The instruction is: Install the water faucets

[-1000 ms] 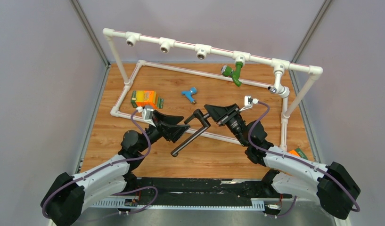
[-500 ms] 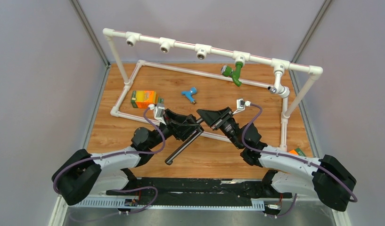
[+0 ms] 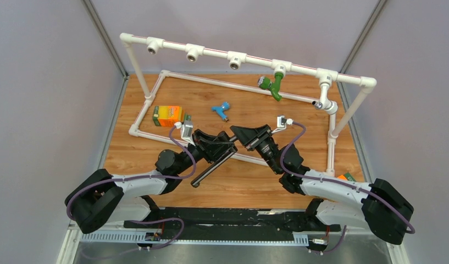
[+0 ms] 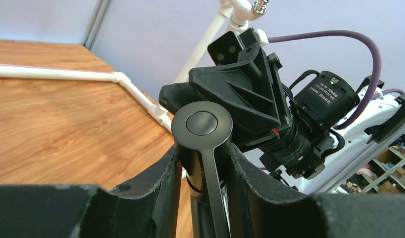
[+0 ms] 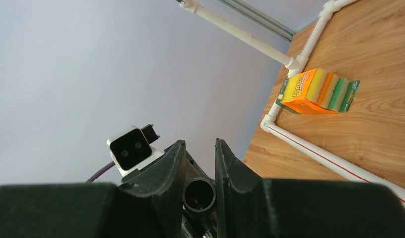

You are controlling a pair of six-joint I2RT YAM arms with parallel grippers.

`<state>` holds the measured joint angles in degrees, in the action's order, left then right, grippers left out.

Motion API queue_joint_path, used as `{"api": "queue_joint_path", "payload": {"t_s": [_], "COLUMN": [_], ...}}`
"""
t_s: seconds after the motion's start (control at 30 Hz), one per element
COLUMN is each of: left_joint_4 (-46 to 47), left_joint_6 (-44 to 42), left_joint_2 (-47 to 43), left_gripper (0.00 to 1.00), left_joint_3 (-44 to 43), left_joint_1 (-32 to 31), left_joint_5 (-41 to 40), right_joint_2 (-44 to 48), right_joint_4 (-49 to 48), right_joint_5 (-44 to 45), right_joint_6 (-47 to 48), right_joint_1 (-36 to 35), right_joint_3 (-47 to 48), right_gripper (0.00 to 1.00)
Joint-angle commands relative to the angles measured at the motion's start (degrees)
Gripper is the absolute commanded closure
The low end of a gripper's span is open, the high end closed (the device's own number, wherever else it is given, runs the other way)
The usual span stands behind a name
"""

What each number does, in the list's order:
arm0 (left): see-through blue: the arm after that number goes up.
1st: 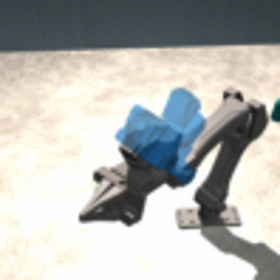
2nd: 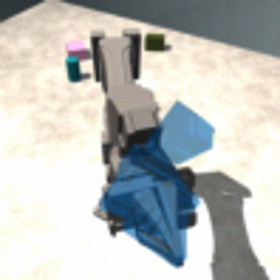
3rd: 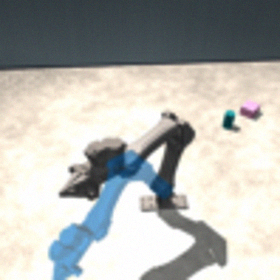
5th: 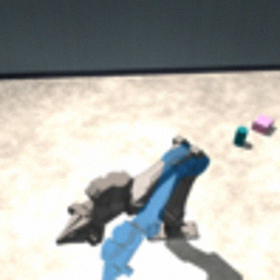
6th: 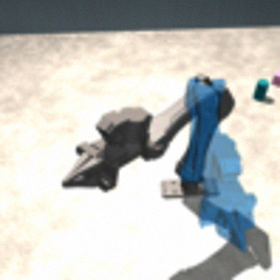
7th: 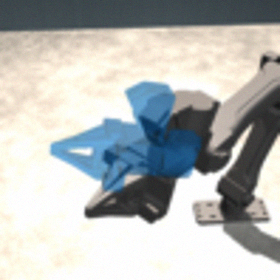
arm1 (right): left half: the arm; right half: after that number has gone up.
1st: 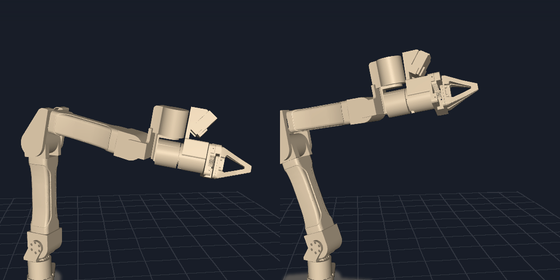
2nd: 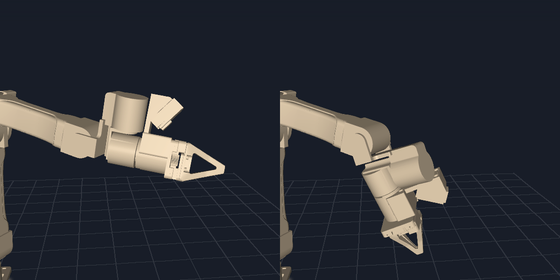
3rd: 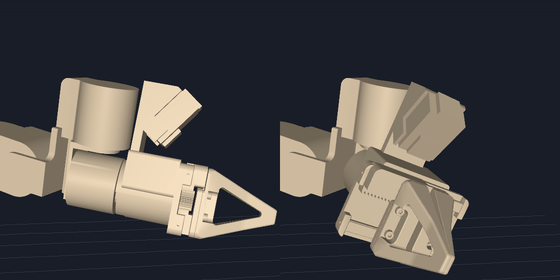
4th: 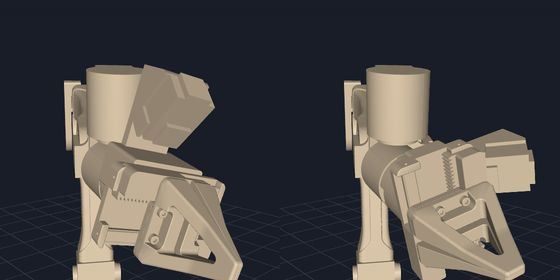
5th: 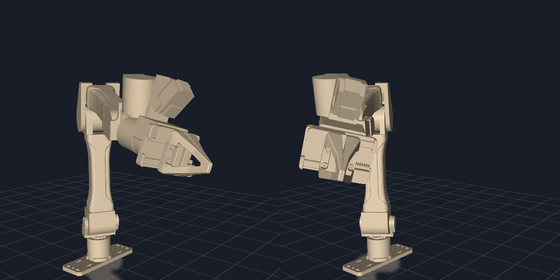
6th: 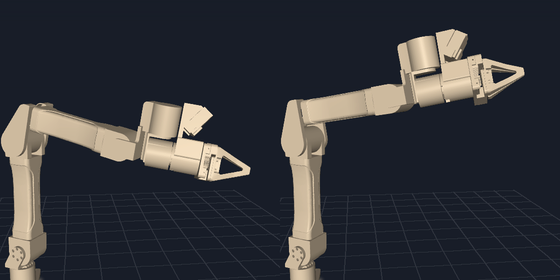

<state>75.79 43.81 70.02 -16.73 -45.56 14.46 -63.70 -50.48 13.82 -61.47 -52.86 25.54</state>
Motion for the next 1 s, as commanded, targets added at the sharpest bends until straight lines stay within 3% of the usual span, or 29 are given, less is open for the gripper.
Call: {"api": "queue_joint_path", "payload": {"t_s": [0.0,0.07,0.17,0.33,0.37,0.47,0.53,0.63,0.7,0.8,0.83,0.97], "left_joint_4": [8.67,8.59,8.15,1.84,-2.10,-10.82,-17.67,-28.82,-36.21,-45.61,-51.30,-64.52], "left_joint_6": [-0.40,-0.40,-0.39,-1.01,-1.10,-1.71,-2.50,-4.34,-5.05,-3.74,-1.56,1.01], "left_joint_2": [-0.14,-0.58,-1.81,-6.98,-7.96,-12.43,-15.16,-18.77,-21.49,-25.35,-27.98,-33.36], "left_gripper": [0.64,0.74,0.97,1.00,1.00,1.00,1.00,1.00,1.00,1.00,1.00,1.00], "left_joint_3": [-2.34,-2.17,-1.73,-1.11,-1.28,-2.16,-3.04,-4.27,-4.89,-5.77,-5.94,-7.70], "left_joint_1": [-0.41,-0.41,-0.41,-0.41,-0.41,-0.41,-0.32,-0.06,0.99,4.77,10.44,19.43], "left_joint_5": [-0.57,-0.75,-1.71,-4.34,-4.79,-6.80,-8.12,-11.02,-13.31,-12.89,-12.44,-12.70], "right_joint_2": [0.07,-0.19,-0.28,0.33,0.68,2.35,4.19,7.35,8.85,9.30,8.51,5.18], "right_joint_4": [-8.67,-8.76,-8.76,-8.50,-8.32,-5.70,-1.75,8.16,14.58,26.53,32.58,40.00], "right_joint_5": [-1.17,-1.43,-1.52,-0.91,-0.99,-0.47,0.23,0.32,0.41,0.33,-0.63,-5.29], "right_joint_6": [-2.69,-2.60,-2.42,-1.29,-0.41,4.15,8.10,16.09,22.85,35.40,42.59,52.75], "right_joint_1": [-1.63,-1.63,-1.81,-1.89,-1.81,-1.72,-1.63,-1.11,-1.19,-0.93,-0.93,-0.84], "right_joint_3": [1.62,1.71,1.53,0.65,0.48,1.09,2.23,5.74,8.11,13.20,15.48,17.87], "right_gripper": [1.00,1.00,1.00,1.00,0.93,0.51,0.30,0.09,0.00,0.00,0.00,0.00]}}
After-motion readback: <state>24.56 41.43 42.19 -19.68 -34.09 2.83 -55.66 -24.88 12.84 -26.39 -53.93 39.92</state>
